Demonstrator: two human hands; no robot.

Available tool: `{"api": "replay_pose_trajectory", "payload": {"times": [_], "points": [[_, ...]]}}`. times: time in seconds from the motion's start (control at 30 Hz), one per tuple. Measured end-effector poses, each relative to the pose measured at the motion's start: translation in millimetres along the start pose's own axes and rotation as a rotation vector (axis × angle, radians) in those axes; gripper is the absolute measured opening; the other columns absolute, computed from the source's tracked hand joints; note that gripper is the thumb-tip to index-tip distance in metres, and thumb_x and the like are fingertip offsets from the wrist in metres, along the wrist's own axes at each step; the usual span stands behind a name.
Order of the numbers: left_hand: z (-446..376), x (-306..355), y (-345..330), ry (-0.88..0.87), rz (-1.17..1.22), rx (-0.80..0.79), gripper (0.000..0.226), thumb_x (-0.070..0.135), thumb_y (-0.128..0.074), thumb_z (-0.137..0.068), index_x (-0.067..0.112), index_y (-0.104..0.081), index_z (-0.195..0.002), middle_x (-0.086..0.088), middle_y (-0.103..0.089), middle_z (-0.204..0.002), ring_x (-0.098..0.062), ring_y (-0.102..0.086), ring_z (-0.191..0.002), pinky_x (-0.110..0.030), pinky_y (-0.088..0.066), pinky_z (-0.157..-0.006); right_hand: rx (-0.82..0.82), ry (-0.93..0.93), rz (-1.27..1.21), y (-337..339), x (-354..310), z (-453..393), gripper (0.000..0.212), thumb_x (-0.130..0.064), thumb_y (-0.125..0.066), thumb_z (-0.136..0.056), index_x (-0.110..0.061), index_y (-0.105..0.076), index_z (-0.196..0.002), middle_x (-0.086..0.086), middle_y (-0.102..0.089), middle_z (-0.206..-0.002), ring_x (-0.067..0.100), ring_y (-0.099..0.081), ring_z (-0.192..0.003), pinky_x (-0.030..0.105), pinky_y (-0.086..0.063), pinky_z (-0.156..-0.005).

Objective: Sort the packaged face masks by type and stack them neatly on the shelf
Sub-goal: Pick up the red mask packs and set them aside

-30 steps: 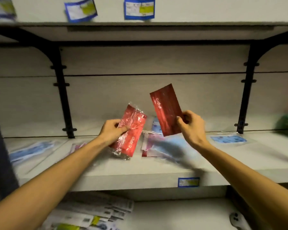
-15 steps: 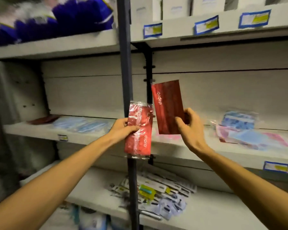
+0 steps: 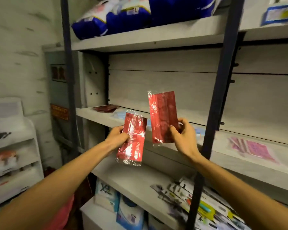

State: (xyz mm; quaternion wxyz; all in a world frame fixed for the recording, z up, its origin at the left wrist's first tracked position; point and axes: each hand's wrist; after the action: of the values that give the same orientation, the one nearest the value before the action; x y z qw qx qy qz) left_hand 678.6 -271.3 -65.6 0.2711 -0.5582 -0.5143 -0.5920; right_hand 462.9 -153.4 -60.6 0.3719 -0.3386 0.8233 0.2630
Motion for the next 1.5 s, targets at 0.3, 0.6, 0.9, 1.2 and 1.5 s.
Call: {"api": "replay_pose_trajectory", "payload": {"times": [0.3,0.6,0.9,1.2,1.5], "points": [[-129.1,-30.6,92.5,-0.049,-0.001,0.090,0.039,-0.016,-0.060,-0.086,0.006,-0.064,-0.118,-0.010,-0.073,-0.097,-0.011,-0.071,-0.074,-0.018,-0.055,-0.058,0.066,-0.171,-0.050,-124.6,38.3,-109.1,0.014,-0.017,-0.065,-0.084,-0.020,-0.061,-0.097,0.005,-0.074,-0.081,0.024,-0.071,-0.072,0.048,-0.060,-0.071],[-242.8,-63.9,147.9,-0.050,0.105,0.183,0.030,-0.001,-0.071,-0.088,0.003,-0.065,-0.117,-0.012,-0.074,-0.094,-0.019,-0.074,-0.075,-0.029,-0.058,-0.065,0.045,-0.468,-0.331,-214.6,63.0,-193.9,0.016,-0.001,-0.062,-0.092,-0.005,-0.052,-0.104,0.021,-0.066,-0.094,0.032,-0.065,-0.079,0.049,-0.058,-0.073],[-348.5,-93.5,177.9,-0.001,-0.011,0.273,0.033,0.006,-0.064,-0.091,0.018,-0.062,-0.121,-0.004,-0.072,-0.094,-0.025,-0.071,-0.091,-0.044,-0.059,-0.089,0.024,-0.418,-0.262,-286.7,100.5,-251.3,0.047,0.007,-0.066,-0.087,-0.011,-0.043,-0.123,0.016,-0.069,-0.101,0.027,-0.070,-0.084,0.037,-0.059,-0.066],[-467.4,-119.8,221.1,-0.062,-0.186,0.142,0.037,0.001,-0.065,-0.086,0.021,-0.064,-0.118,-0.003,-0.073,-0.101,-0.025,-0.069,-0.102,-0.042,-0.056,-0.094,-0.036,-0.512,-0.118,-378.7,117.8,-326.5,0.042,0.006,-0.068,-0.085,-0.004,-0.052,-0.122,0.009,-0.068,-0.082,0.020,-0.065,-0.064,0.035,-0.060,-0.065],[-549.6,-152.5,226.4,-0.090,-0.313,-0.121,0.018,0.014,-0.069,-0.087,0.021,-0.073,-0.104,-0.001,-0.076,-0.100,-0.022,-0.070,-0.102,-0.034,-0.053,-0.096,-0.202,-0.469,0.386,-440.3,145.5,-367.0,0.038,-0.019,-0.082,-0.081,-0.011,-0.061,-0.112,0.000,-0.066,-0.079,0.014,-0.062,-0.066,0.017,-0.049,-0.052]]}}
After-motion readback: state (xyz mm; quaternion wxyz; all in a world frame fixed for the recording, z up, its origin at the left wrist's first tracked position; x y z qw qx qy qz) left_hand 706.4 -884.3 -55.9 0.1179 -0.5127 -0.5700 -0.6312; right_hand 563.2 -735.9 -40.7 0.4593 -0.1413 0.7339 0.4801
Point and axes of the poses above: each hand's wrist, its own z-axis away from the middle knuckle, its own y-axis out of the back of the hand, x = y × z
